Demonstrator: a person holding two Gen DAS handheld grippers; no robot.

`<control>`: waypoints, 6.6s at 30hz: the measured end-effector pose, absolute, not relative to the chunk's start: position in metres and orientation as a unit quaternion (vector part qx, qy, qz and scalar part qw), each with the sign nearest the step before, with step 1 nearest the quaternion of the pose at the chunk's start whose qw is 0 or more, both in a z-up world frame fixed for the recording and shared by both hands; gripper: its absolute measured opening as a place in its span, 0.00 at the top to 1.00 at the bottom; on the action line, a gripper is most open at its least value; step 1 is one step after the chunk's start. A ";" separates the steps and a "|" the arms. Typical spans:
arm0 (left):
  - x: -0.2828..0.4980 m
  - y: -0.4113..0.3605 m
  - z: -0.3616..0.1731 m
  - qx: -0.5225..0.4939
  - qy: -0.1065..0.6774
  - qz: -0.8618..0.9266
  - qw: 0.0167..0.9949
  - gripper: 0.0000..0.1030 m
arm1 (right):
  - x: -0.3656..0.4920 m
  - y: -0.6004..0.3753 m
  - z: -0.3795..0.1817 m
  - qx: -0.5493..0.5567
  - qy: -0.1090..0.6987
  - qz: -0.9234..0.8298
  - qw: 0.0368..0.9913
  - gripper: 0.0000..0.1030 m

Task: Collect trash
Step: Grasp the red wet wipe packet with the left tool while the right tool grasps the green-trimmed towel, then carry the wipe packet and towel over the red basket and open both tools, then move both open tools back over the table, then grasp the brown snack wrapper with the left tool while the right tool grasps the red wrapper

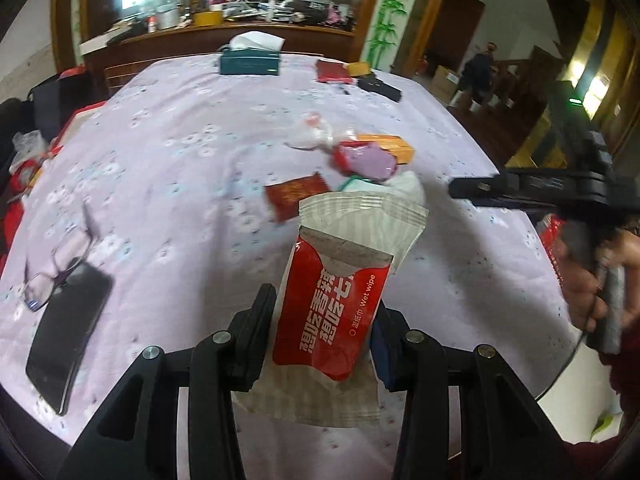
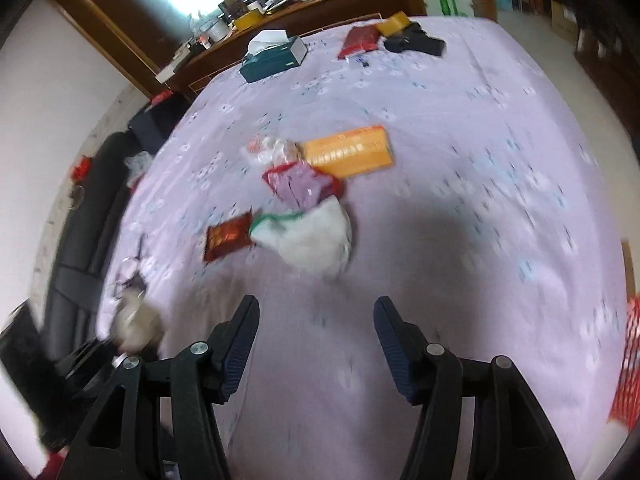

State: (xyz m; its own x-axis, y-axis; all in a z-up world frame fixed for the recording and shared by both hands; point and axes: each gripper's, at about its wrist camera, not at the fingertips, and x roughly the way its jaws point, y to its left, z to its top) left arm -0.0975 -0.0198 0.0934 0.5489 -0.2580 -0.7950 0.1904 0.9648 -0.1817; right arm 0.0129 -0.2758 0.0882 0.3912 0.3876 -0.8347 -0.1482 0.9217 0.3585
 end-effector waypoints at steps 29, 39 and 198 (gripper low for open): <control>-0.101 -0.088 0.111 -0.055 0.440 -0.153 0.883 0.59 | -0.075 -0.312 0.111 0.145 0.488 0.100 0.855 0.84; -0.108 -0.144 0.123 -0.047 0.434 -0.191 0.879 0.59 | -0.122 -0.370 0.133 0.181 0.466 0.076 0.862 0.84; 0.031 -0.063 0.043 0.068 0.499 -0.250 0.827 0.36 | -0.106 -0.359 0.165 0.206 0.499 0.088 0.837 0.51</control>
